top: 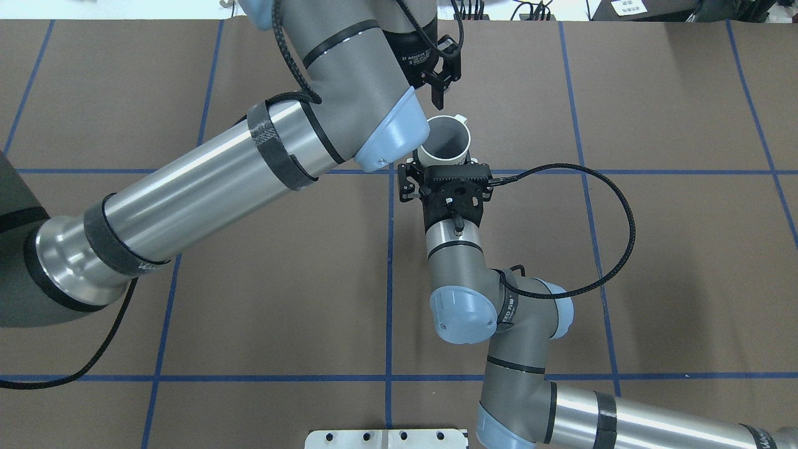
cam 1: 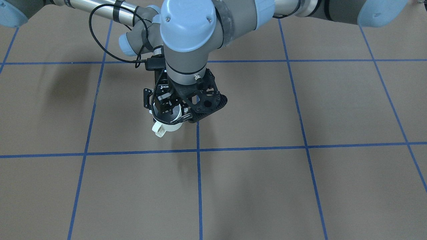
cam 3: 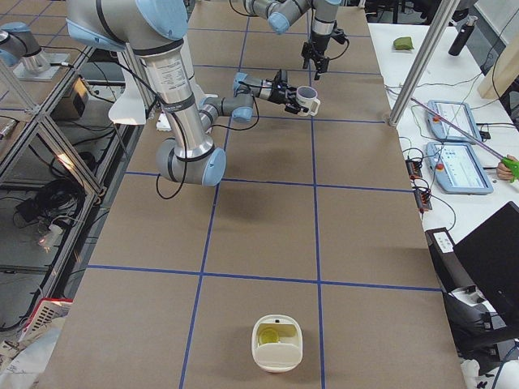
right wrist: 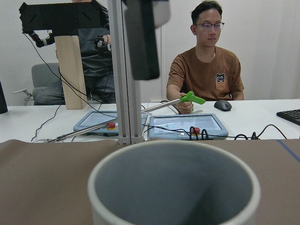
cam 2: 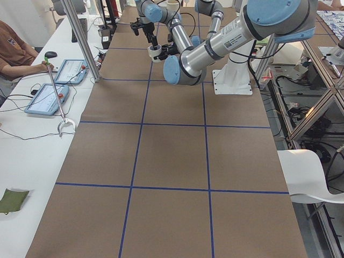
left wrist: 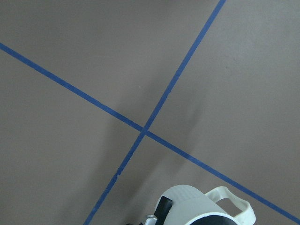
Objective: Left arm hands cup to right arm to dump lemon
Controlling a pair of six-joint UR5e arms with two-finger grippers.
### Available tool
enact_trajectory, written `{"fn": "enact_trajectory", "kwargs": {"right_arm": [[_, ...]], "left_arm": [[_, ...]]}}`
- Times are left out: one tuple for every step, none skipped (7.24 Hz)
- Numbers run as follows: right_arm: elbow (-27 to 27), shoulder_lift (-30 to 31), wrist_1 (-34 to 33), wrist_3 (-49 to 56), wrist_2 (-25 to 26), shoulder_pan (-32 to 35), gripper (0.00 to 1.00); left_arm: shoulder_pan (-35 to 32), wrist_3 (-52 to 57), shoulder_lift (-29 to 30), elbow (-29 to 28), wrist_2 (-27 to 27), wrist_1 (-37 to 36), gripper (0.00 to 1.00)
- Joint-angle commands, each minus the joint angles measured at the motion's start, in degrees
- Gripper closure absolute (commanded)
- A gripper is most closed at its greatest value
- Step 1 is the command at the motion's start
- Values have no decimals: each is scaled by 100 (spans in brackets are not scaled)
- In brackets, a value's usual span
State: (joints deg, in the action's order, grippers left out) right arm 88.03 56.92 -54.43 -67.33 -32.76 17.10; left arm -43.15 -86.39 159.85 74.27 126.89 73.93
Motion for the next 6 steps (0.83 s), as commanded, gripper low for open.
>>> {"fn": "enact_trajectory", "kwargs": {"right_arm": [[12,-5,2,0,103,-31,93],[13,4,2,0,112,-40,93],[30,56,11,9,112,-31,91],[48,82,11,9,130,-40,89],[65,100,20,9,226,-58,89],[74,92,29,9,279,-84,89]], "left_arm": [[166,-1,-42,61,-15,-19,9],[167,8,-42,70,-6,-27,13],[167,0,-33,70,-6,-19,17],[167,-1,-42,70,-6,-19,18],[167,8,-42,61,-6,-19,18],[175,8,-33,52,-15,-10,18]]}}
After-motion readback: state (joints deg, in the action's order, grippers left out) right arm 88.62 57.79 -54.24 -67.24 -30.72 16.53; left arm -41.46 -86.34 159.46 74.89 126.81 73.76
